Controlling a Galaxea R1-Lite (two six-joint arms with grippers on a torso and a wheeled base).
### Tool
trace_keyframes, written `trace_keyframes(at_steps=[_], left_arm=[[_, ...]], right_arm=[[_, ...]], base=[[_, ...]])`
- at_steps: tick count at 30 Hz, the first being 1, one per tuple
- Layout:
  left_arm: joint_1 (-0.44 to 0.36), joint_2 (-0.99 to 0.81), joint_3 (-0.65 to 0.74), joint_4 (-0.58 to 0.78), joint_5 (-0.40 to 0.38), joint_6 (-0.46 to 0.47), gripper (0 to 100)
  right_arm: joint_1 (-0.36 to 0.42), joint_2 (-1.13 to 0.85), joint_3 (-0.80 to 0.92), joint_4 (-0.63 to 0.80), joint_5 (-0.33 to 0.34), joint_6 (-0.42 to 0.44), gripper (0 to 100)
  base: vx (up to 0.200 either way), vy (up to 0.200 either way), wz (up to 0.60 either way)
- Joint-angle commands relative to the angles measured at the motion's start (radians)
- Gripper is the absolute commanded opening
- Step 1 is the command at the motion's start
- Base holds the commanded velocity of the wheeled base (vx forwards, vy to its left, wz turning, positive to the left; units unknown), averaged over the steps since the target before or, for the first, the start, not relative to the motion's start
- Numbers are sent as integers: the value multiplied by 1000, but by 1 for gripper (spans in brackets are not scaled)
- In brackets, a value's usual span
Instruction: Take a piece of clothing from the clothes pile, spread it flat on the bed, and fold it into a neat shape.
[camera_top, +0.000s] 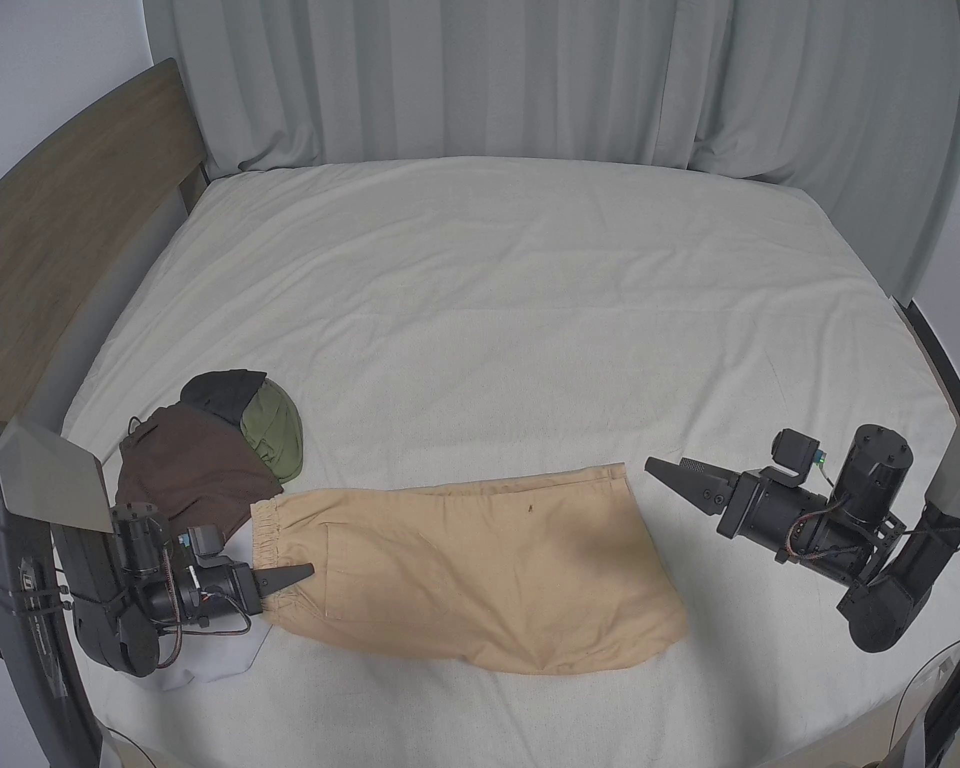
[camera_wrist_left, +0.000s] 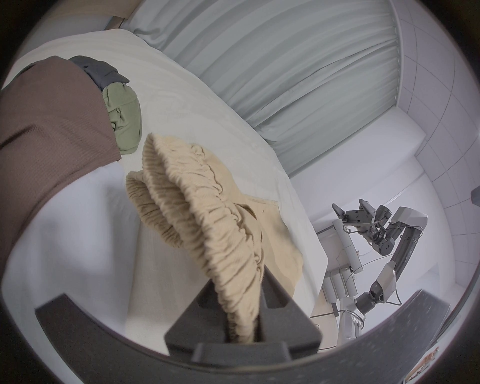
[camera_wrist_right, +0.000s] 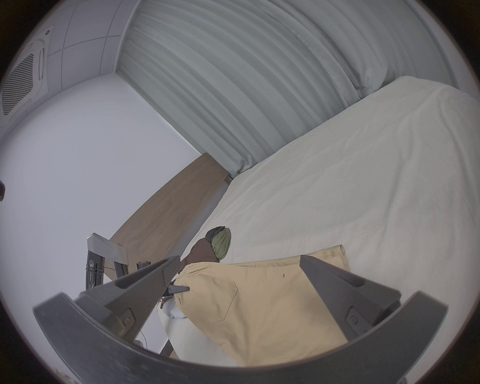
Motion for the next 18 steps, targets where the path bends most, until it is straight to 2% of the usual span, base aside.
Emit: trace_keyframes(at_steps=[1, 6, 15, 18], left_arm=[[25, -17, 6, 0, -11, 3, 0], [66, -20, 8, 0, -76, 3, 0], [60, -31, 11, -2, -77, 8, 0], [23, -43, 17, -2, -65, 26, 0]], right_arm=[[0, 2, 0, -1, -1, 0, 100], [0, 2, 0, -1, 1, 0, 100], [0, 3, 3, -1, 1, 0, 100], [2, 3, 3, -1, 1, 0, 100]], base=[[0, 0, 0], [0, 0, 0], [0, 0, 0], [0, 0, 0]])
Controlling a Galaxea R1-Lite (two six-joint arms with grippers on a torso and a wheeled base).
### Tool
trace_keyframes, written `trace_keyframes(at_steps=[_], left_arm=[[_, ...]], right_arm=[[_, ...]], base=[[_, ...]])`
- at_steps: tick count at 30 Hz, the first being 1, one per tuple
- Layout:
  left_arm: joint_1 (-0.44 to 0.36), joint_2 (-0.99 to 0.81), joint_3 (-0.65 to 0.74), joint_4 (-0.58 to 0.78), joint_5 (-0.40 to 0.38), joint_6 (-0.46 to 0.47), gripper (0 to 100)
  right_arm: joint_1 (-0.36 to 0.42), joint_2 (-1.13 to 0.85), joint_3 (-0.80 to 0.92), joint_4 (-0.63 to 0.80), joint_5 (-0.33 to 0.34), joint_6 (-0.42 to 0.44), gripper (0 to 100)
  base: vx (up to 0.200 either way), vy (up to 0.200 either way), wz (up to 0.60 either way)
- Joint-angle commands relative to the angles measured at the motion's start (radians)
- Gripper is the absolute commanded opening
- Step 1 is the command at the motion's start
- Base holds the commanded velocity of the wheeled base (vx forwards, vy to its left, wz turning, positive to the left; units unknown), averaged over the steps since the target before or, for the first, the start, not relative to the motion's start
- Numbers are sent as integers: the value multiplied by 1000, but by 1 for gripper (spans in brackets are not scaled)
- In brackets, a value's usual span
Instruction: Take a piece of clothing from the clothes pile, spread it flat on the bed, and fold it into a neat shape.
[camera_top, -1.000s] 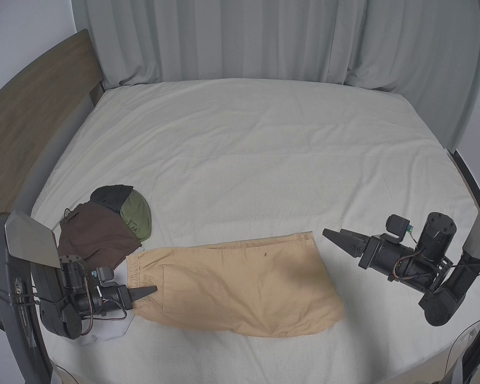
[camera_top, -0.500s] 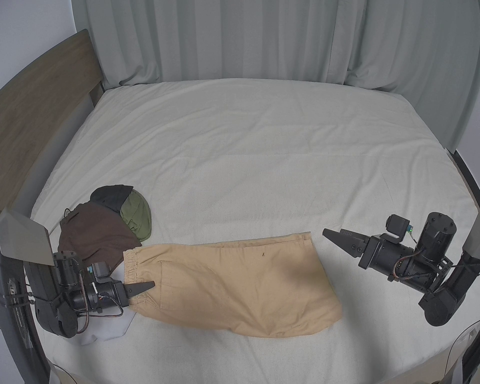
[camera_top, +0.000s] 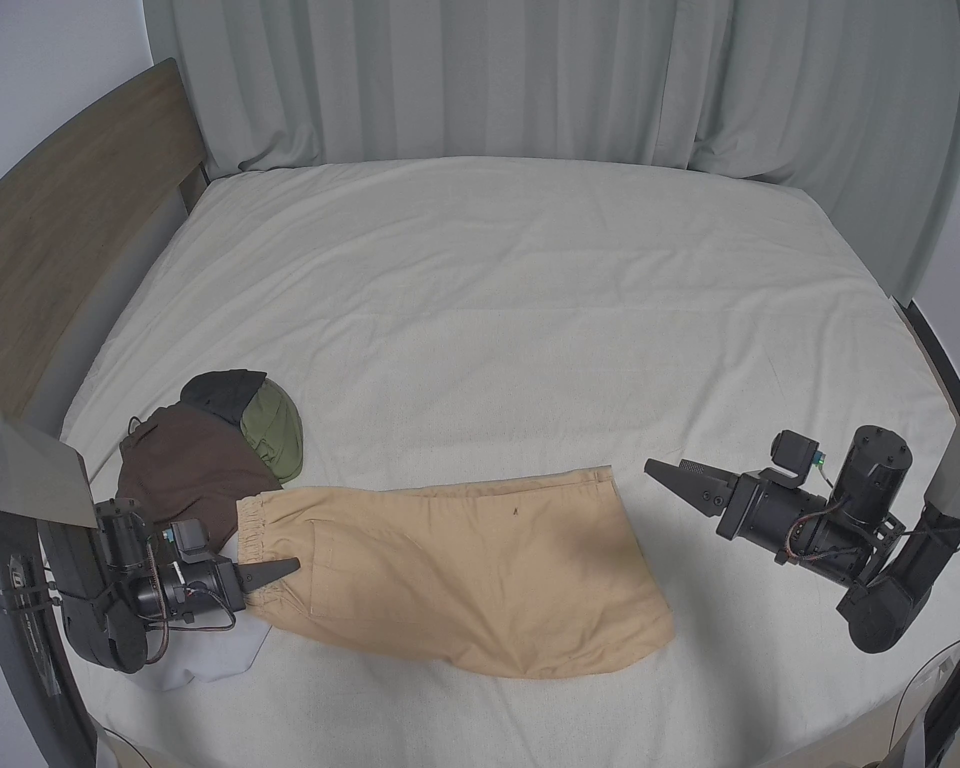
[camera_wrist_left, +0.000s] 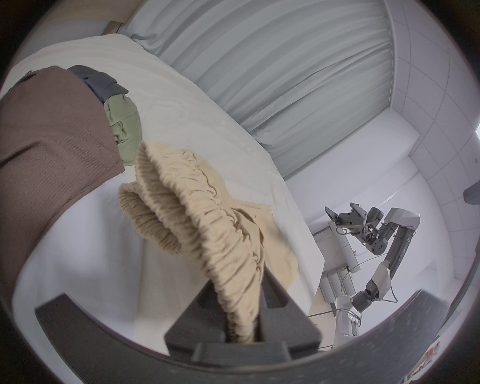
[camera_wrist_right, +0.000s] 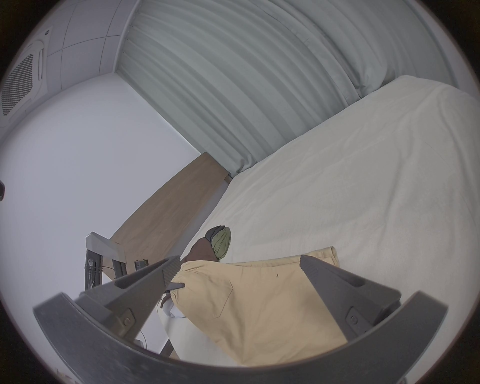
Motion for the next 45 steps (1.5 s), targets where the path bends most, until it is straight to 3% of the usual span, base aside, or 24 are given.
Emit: trace_keyframes(at_steps=[1, 6, 22, 37, 42, 45], left_arm=[[-28, -15, 5, -1, 7, 10, 0], [-80, -41, 1, 1, 12, 12, 0], [-264, -73, -24, -1, 181, -31, 0], [-344, -137, -41, 1, 193, -108, 0], [-391, -136, -85, 1, 279, -122, 0], [-424, -136, -116, 1, 311, -175, 0]], right_arm=[[1, 1, 1, 0, 1, 0, 100], [1, 1, 3, 0, -1, 0, 100], [1, 1, 3, 0, 1, 0, 100], [-5, -17, -2, 0, 1, -3, 100], [-6, -22, -5, 0, -1, -1, 100], [-6, -23, -5, 0, 1, -1, 100]], base=[[0, 0, 0], [0, 0, 0], [0, 0, 0], [0, 0, 0], [0, 0, 0], [0, 0, 0]])
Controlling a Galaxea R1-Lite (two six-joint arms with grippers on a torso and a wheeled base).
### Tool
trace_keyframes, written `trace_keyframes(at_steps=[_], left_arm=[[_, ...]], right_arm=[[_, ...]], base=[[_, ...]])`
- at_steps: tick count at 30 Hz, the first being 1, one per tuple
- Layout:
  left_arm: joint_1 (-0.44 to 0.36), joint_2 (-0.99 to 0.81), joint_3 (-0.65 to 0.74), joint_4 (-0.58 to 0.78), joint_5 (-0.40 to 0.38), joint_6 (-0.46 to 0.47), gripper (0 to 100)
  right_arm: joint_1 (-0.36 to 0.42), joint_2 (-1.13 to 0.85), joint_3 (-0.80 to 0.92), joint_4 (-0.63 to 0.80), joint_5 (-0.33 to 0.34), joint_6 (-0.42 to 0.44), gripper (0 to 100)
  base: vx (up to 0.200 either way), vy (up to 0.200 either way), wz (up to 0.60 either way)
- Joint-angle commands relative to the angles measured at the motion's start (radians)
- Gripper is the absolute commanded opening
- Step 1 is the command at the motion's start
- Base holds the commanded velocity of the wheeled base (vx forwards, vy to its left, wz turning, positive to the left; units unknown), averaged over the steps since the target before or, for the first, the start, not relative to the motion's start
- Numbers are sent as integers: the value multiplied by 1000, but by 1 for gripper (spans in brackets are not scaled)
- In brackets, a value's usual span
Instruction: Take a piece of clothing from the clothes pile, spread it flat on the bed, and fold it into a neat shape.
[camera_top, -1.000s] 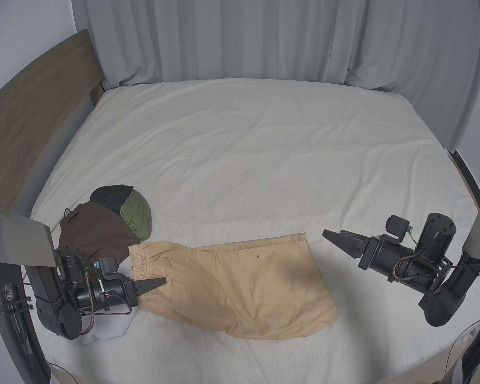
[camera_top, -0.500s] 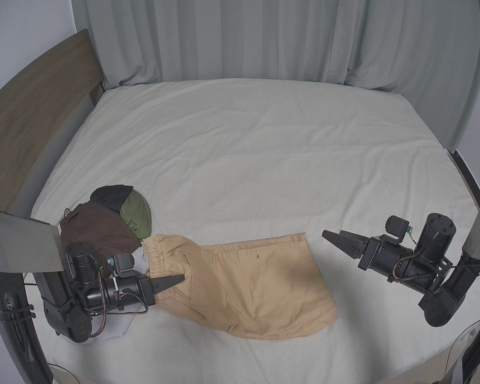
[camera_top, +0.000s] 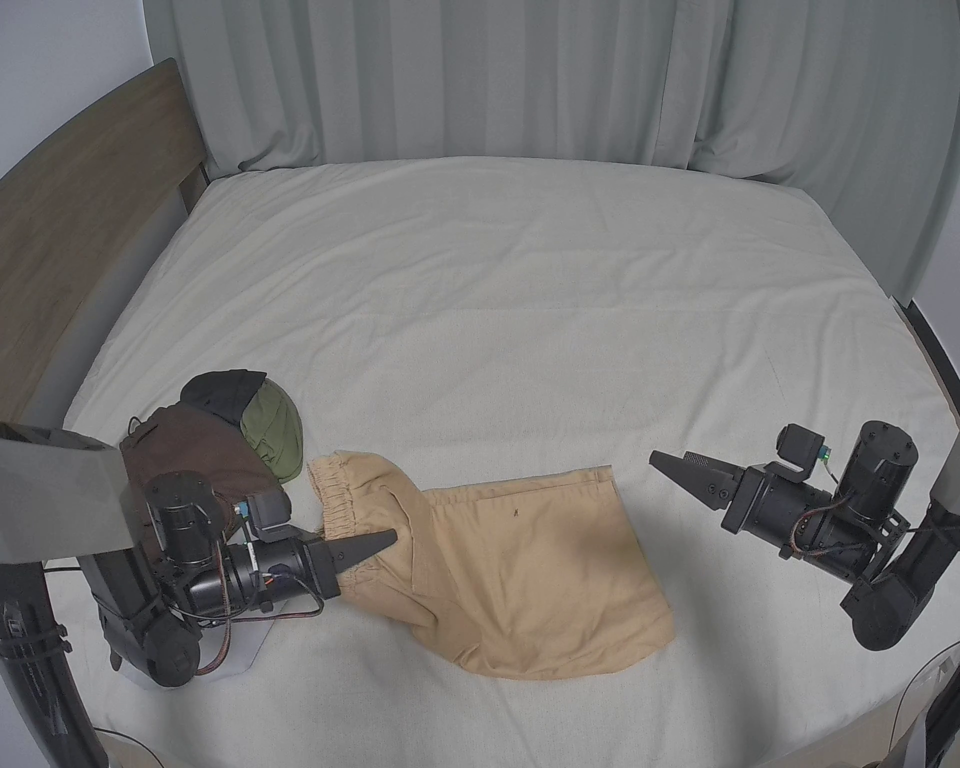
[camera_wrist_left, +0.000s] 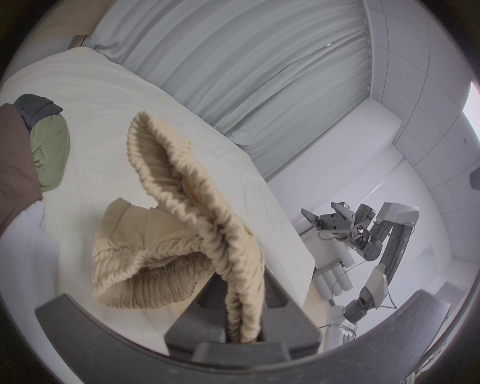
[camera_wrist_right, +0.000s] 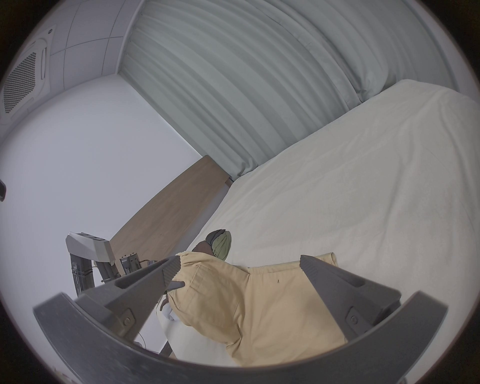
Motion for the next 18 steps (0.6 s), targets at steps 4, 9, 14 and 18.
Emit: trace_keyframes(at_steps=[4, 9, 14, 18], left_arm=[[-73, -1, -61, -1, 16, -71, 0], [-111, 8, -85, -1, 20, -104, 0], [-127, 33, -101, -1, 19, -105, 0], [-160, 77, -124, -1, 11, -162, 0]], right_arm=[[-8, -20, -1, 0, 1, 1, 100], [-20, -34, -6, 0, 1, 1, 100], [-20, -34, -7, 0, 1, 1, 100], [-18, -34, -7, 0, 1, 3, 100]], base=[[0, 0, 0], [0, 0, 0], [0, 0, 0], [0, 0, 0]])
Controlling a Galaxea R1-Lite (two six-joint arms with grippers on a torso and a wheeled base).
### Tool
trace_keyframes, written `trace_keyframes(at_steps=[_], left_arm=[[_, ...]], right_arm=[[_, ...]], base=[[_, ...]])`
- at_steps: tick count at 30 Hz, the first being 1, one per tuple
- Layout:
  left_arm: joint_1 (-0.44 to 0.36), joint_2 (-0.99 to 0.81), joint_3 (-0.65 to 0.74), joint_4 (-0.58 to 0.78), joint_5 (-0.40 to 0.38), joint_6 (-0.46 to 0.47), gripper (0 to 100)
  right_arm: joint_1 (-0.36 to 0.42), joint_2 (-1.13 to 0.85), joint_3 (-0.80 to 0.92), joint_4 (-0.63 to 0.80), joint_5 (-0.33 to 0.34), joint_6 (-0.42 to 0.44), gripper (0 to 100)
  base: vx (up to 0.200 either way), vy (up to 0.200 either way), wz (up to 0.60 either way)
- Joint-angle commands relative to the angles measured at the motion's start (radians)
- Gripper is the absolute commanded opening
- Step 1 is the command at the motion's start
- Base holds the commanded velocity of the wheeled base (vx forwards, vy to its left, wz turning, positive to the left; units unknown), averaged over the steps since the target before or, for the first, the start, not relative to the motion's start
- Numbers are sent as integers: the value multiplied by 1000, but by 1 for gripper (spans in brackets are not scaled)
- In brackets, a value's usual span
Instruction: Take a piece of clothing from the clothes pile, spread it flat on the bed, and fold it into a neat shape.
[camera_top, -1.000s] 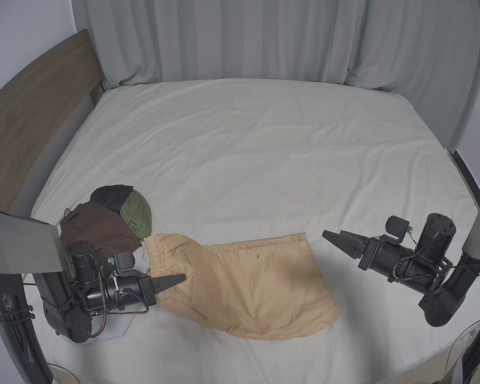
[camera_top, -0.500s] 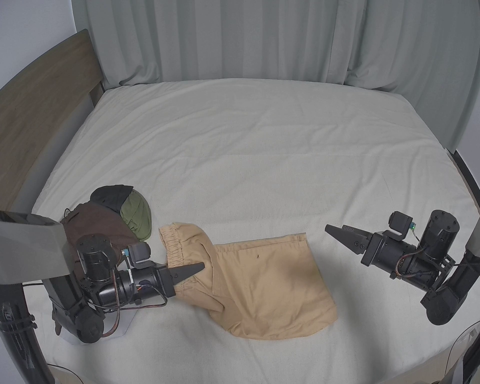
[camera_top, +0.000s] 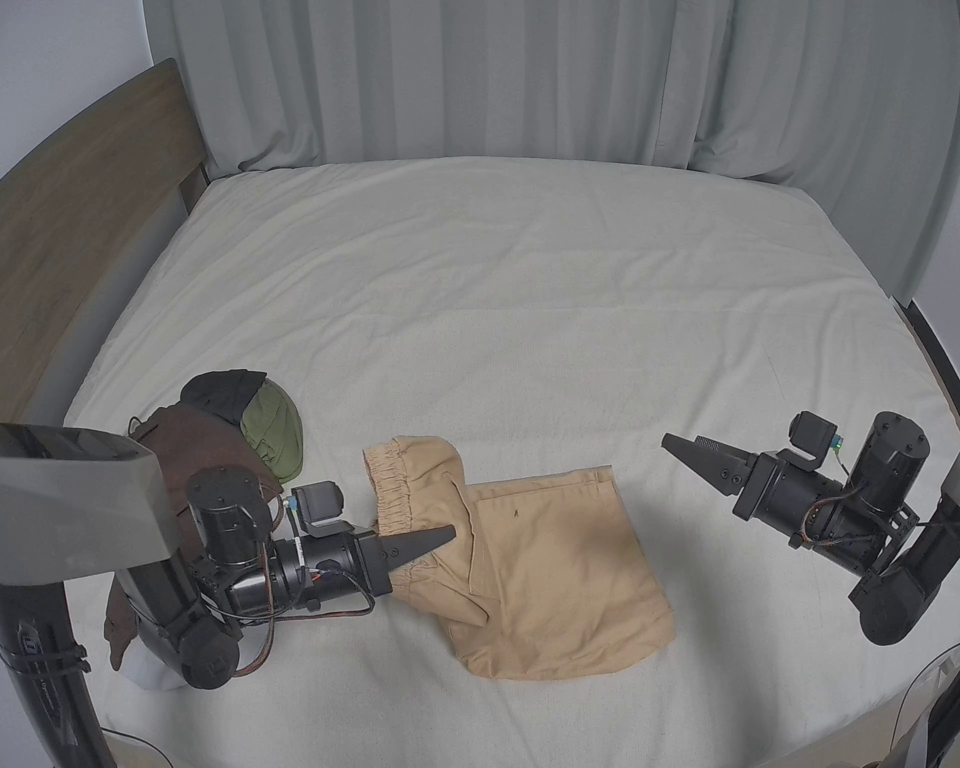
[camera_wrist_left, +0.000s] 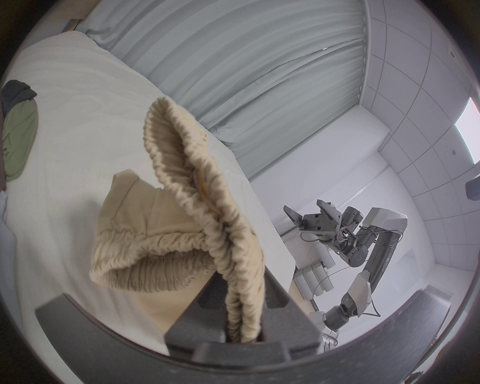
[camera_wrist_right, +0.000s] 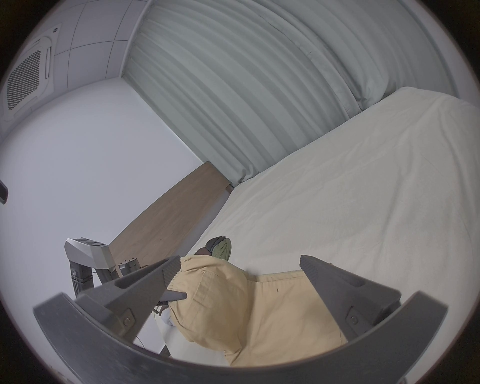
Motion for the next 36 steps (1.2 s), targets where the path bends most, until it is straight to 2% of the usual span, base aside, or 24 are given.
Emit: trace_keyframes(at_steps=[1, 36], left_arm=[[-34, 60, -32, 0, -5, -63, 0], [-173, 285, -241, -3, 38, -190, 0]], right_arm=[[1, -3, 0, 0, 0, 3, 100], [-8, 3, -1, 0, 2, 3, 100]], base=[[0, 0, 0], [0, 0, 0]])
